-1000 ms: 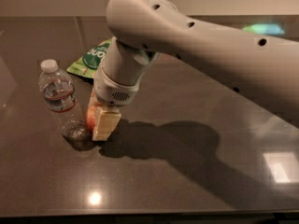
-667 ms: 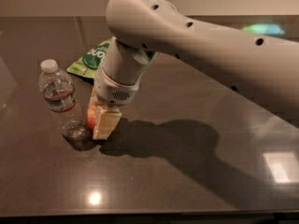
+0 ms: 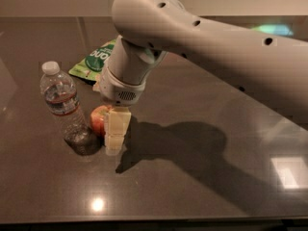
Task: Move apple near water bottle
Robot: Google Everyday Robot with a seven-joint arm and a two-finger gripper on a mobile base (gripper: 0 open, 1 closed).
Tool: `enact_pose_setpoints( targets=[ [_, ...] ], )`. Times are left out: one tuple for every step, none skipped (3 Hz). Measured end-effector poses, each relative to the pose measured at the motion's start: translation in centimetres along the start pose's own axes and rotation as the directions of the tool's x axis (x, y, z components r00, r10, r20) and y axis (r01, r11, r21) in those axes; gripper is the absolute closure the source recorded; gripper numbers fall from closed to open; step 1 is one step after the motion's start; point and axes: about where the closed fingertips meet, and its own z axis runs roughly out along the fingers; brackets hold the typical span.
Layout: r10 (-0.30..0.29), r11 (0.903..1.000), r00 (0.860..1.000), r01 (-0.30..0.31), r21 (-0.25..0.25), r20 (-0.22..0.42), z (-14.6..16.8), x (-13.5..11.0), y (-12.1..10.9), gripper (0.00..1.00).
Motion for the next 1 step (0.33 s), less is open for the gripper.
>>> enact_pose_setpoints(
  targets=[
    [0.0,1.0,1.0,0.0,0.0,0.0,0.0,0.0,0.0,0.0]
  ],
)
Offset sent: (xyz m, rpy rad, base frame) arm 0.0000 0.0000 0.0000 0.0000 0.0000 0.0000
